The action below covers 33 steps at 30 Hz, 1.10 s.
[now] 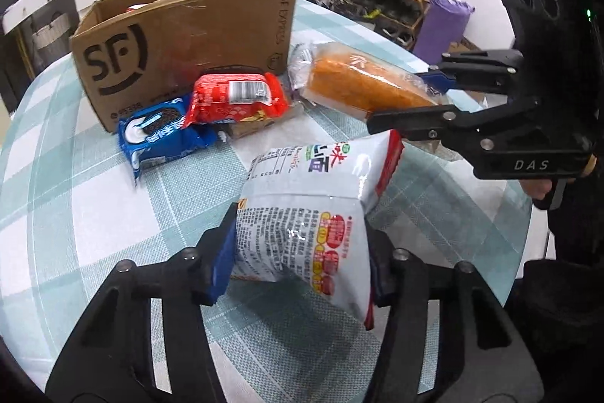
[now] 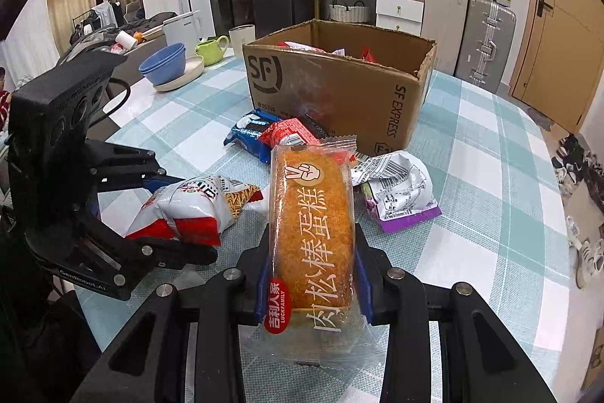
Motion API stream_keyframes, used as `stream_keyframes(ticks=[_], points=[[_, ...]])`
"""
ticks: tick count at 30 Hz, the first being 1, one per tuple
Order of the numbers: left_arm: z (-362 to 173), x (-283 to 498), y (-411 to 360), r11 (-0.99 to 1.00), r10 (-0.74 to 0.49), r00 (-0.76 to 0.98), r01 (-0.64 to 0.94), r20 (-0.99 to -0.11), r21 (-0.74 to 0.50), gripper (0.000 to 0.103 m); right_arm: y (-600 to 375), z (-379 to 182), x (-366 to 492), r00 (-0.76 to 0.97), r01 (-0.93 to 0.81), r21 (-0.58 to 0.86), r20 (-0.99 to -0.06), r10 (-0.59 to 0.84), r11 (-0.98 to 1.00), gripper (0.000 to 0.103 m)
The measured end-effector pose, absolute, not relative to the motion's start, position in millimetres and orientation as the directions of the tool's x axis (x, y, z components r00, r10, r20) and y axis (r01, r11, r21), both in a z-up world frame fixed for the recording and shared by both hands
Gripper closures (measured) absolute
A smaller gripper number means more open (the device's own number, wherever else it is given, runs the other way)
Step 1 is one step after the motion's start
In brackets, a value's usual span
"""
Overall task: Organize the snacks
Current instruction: 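Carry the chip bag and bread loaf over the cardboard box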
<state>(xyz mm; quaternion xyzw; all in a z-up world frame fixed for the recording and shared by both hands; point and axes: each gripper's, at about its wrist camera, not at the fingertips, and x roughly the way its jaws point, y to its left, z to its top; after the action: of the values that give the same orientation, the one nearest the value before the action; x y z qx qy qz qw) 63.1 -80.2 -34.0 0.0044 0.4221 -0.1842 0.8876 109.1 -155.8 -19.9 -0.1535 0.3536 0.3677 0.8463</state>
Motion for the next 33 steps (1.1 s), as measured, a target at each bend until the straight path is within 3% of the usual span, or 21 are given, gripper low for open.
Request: stream_keyframes(ticks=[15,33], points=[[-9,45,-40,0.945,-0.32,0.66,0.169,-0.679,-0.281,0.053,-168,6,108,0.536,-0.706,0.052,-0.612,0.581,0.706,0.067],[71,53,-24,0.956,-0.264,0.745,0.116,-0.613,-0.271,0.053,-176,36,132,0.597,-0.656,0.082,-0.552,0.582,0.75,0.067]])
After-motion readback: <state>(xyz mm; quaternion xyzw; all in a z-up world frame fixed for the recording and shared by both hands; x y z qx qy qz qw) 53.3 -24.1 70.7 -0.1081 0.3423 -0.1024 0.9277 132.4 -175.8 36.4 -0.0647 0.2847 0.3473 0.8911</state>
